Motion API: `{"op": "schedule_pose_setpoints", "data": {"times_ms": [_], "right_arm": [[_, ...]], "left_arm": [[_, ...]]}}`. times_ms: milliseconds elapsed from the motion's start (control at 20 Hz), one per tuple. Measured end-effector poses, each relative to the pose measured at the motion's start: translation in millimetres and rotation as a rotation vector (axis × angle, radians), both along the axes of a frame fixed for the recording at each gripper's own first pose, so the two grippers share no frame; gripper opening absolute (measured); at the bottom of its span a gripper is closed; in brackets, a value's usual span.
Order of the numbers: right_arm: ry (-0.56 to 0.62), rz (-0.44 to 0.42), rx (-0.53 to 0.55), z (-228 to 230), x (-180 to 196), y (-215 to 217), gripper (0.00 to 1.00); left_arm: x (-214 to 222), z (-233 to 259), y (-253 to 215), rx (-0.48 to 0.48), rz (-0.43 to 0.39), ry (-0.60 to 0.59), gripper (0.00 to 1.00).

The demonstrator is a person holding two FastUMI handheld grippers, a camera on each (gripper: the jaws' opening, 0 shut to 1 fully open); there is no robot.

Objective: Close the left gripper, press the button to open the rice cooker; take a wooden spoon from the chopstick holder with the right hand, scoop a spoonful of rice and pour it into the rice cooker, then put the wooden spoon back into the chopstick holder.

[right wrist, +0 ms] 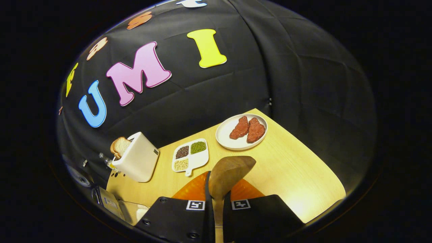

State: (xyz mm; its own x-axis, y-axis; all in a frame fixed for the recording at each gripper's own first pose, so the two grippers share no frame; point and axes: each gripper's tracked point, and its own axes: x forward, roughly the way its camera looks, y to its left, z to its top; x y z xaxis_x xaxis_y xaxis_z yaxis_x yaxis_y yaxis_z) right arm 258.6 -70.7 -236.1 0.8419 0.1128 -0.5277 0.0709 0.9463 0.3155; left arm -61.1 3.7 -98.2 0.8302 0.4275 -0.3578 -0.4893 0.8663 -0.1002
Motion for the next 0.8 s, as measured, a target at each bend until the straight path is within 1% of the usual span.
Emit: {"op": "schedule_pose_setpoints", "data": {"times_ms": [200,350,550,650,800], "right_arm": [[-0.085,-0.011,0.011,47.3,-4.9,7.3,0.13],[-0.115,0.000,0.040,72.3,-18.5,28.4,0.13],[-0.152,0.069,0.024,96.9,-41.6,69.9,0.13],[-0.178,0.107,0.028,107.7,-52.8,93.4,0.13],[-0.181,0.179,0.046,107.7,-68.0,134.1,0.13]], "left_arm": [[9.1,-4.3,11.2,-0.015,-0.050,-0.022,0.95],[12.9,-11.8,21.1,-0.023,-0.090,-0.025,0.95],[14.6,-24.5,38.8,-0.046,-0.131,-0.005,0.96],[12.7,-24.7,49.4,-0.042,-0.144,-0.001,0.95],[9.6,-25.4,61.4,-0.030,-0.166,0.004,0.95]]}}
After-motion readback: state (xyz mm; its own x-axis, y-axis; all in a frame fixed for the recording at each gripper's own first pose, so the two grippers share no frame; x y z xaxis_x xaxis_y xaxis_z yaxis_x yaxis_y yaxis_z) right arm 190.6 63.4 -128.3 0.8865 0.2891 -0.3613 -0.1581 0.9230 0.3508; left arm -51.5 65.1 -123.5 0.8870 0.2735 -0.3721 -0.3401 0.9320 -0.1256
